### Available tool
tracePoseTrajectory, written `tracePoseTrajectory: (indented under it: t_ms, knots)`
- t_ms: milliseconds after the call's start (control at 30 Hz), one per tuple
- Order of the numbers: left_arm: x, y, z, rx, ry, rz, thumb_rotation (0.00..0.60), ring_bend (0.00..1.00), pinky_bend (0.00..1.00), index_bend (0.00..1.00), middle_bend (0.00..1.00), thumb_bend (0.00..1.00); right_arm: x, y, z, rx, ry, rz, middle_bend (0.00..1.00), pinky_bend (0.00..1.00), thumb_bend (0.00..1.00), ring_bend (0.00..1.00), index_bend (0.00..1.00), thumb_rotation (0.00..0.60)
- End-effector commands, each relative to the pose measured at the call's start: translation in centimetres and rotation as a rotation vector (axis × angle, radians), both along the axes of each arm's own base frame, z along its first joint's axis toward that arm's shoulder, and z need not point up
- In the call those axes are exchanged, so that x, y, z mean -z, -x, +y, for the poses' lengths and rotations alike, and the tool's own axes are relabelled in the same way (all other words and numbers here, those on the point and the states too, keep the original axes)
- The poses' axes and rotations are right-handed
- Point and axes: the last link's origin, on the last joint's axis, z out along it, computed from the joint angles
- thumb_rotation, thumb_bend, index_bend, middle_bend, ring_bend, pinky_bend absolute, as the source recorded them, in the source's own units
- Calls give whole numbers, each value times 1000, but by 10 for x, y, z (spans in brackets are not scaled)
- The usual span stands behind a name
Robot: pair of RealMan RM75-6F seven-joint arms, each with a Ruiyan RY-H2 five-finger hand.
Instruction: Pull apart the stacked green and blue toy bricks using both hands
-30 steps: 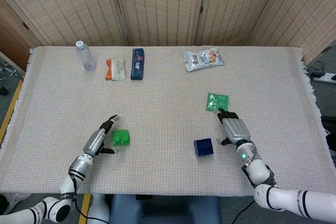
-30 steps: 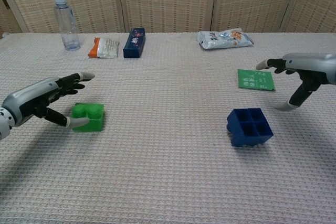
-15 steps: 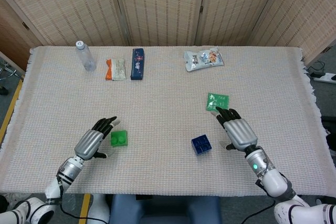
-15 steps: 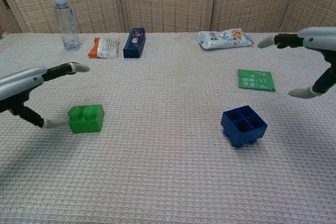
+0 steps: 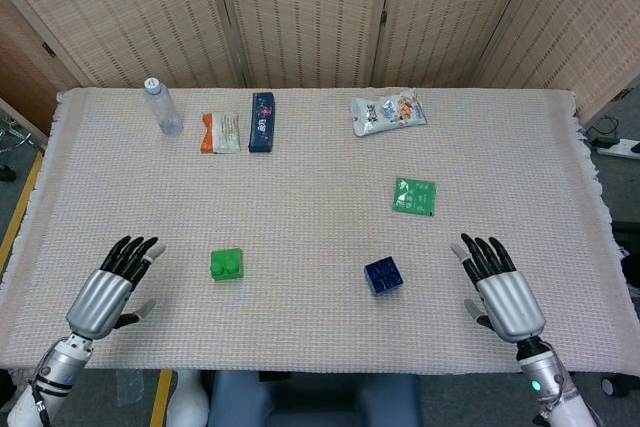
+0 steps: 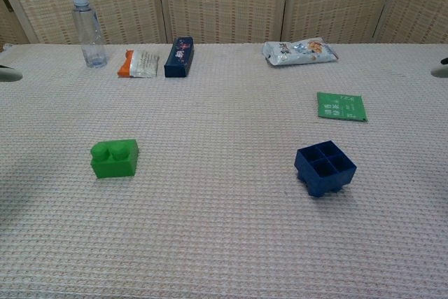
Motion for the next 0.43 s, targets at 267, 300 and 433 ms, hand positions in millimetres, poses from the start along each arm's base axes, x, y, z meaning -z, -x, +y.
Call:
tracePoseTrajectory:
  t_ms: [267, 300, 433]
  knots:
    - [-18, 13, -21, -86, -140, 77, 600, 0, 0, 167, 97, 319, -9, 8, 10, 39, 49, -5, 0, 0, 360, 0, 112, 600]
    - [-18, 12, -21, -87, -140, 74, 600, 0, 0, 166, 97, 319, -10, 7, 11, 34, 54, -8, 0, 0, 361, 0, 112, 600]
    - [-19, 6, -26, -54, -149, 57, 600, 0, 0, 165, 97, 319, -11, 6, 14, 22, 58, -22, 0, 0, 361, 0, 112, 600]
